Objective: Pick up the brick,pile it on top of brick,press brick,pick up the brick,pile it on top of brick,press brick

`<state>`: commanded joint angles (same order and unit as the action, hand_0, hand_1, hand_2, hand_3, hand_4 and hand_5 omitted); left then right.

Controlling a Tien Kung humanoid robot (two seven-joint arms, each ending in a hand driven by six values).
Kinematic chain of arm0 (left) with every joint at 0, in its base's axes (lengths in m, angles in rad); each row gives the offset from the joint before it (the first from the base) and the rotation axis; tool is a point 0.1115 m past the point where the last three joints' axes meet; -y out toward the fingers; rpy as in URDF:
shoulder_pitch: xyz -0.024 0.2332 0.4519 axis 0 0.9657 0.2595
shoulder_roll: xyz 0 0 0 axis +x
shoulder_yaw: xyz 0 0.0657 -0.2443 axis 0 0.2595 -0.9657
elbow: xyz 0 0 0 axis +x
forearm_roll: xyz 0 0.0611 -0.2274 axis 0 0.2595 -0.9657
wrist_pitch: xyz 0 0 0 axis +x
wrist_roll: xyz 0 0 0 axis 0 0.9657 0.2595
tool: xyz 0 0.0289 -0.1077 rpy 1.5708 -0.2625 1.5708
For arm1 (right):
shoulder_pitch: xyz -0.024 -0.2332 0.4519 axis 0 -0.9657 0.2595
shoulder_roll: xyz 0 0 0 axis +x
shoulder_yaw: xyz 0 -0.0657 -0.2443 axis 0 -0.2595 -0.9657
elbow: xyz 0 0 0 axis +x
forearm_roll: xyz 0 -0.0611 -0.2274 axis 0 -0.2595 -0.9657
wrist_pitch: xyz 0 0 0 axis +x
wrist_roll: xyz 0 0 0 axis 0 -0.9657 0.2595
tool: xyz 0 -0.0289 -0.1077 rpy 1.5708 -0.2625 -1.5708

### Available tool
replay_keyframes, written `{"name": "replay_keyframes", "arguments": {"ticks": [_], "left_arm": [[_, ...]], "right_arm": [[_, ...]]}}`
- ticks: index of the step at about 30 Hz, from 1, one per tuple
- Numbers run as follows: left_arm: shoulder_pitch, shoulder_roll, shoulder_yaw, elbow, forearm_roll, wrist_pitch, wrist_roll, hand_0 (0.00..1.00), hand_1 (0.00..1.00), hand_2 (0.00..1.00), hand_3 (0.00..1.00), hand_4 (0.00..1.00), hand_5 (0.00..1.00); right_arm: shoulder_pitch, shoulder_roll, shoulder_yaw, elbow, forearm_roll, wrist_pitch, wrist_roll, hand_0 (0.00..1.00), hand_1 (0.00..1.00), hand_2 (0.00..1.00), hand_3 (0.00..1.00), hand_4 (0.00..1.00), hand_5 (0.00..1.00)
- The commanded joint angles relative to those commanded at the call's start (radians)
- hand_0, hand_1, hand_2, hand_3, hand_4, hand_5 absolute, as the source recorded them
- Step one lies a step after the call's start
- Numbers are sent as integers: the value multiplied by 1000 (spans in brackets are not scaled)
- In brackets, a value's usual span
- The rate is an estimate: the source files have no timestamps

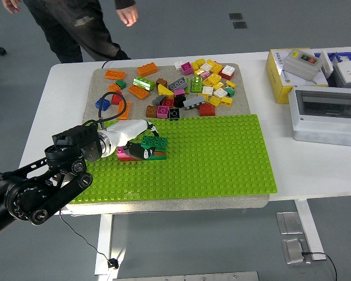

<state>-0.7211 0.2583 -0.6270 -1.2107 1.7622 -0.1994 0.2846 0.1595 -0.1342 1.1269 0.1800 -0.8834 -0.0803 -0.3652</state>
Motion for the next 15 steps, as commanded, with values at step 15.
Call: {"name": "replay_keyframes", "arguments": {"ticks": [15], "left_arm": [[10, -4, -21, -9, -18, -25, 40, 981, 954, 939, 527, 523, 215]], "right_arm": [[-4, 0, 2, 0, -1, 0, 1, 699, 633, 467, 763, 623, 998]]}}
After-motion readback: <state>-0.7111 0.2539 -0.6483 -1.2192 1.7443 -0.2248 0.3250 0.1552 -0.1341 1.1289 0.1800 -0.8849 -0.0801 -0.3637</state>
